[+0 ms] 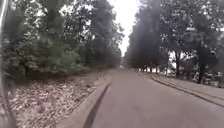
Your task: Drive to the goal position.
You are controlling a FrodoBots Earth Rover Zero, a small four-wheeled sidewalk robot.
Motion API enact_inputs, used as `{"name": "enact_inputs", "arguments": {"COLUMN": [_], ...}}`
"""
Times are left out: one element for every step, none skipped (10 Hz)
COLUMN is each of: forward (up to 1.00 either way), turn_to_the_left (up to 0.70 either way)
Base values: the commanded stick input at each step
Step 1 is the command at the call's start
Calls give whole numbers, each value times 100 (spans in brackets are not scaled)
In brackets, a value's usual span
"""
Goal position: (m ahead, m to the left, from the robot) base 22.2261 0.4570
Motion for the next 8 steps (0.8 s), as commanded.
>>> {"name": "enact_inputs", "arguments": {"forward": [70,70,70,70,70,70,70,70], "turn_to_the_left": [-24,-15,-5,0,-7,-17,-27,-32]}}
